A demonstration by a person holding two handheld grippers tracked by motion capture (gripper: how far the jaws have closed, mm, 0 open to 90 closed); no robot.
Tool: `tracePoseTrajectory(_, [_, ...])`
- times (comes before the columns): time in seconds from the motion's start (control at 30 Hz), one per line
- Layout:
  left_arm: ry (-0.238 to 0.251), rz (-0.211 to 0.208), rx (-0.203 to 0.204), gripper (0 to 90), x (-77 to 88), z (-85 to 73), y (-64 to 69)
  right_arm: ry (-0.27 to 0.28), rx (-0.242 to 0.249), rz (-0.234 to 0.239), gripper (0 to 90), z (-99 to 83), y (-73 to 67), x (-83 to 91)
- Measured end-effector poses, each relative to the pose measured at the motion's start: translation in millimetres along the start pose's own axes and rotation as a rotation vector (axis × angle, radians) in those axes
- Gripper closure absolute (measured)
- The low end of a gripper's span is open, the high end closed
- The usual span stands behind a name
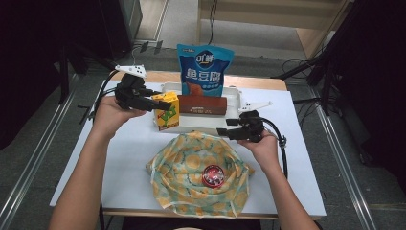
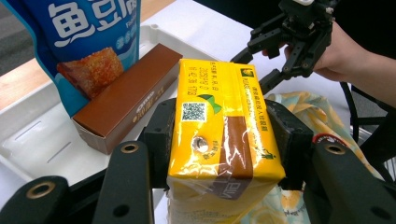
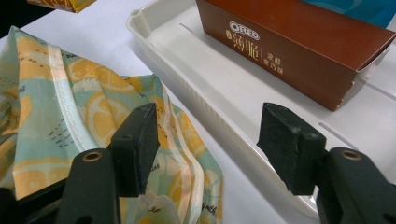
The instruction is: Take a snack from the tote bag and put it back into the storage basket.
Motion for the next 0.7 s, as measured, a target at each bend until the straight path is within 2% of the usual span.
tracePoseTrajectory(0.33, [0.006, 0.033, 0.000, 51.5, -3.5, 0.3, -4.6, -0.007, 0.007, 0.003, 39.1, -0.2, -2.1, -1.6])
tracePoseTrajectory(0.53, [0.034, 0.059, -0.011, 51.5, -7.7, 0.8, -11.3, 0.000, 0.009, 0.001, 39.0, -0.2, -3.6, 1.8])
tracePoseTrajectory(0.7, [0.028, 0.073, -0.006, 51.5, -14.8, -0.1, -19.2, 0.000, 0.006, -0.003, 39.0, -1.9, -4.5, 3.0])
Point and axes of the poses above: each handheld gripper's, and its own axes: x roughly backward along the jaws, z roughly out of its top, y roughly to its right, the point moved 3 cm from there along -x, roughly forward along the jaws, and after that the axes turned 6 degrees about x, right-handed, at the moved point
